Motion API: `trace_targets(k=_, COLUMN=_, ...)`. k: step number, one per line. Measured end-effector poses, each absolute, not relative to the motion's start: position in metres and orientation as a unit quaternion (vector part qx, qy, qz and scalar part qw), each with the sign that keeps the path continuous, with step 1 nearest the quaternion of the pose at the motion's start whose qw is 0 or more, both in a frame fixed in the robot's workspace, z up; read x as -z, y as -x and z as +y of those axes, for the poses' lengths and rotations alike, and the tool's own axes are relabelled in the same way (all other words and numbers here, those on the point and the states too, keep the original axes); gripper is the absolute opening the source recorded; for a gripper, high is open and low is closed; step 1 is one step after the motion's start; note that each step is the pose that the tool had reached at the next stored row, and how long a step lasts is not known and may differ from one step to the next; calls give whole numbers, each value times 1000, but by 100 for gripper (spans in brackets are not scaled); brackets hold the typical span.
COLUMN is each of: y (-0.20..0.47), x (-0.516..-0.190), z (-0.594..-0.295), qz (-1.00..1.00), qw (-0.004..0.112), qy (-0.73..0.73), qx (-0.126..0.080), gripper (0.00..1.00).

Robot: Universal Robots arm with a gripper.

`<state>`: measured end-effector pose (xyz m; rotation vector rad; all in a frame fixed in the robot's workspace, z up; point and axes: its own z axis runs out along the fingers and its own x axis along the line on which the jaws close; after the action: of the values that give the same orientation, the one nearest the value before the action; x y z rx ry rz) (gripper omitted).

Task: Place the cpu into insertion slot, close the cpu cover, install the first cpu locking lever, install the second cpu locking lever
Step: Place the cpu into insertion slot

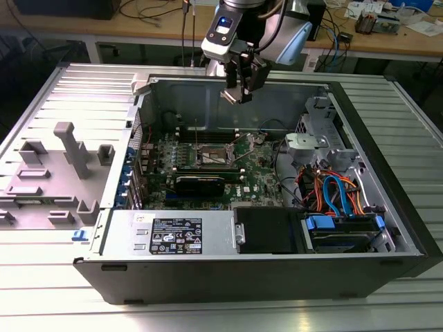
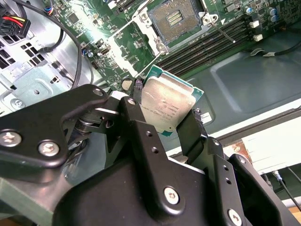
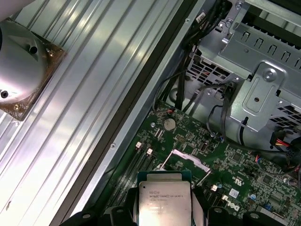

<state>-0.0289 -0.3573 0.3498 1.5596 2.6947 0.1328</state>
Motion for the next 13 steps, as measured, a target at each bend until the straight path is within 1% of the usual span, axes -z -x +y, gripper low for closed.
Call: trace_targets(k=13, y=29, x=-345, z=-357, qz=830, qw=15, qy=-556, qx=-41, gripper=54)
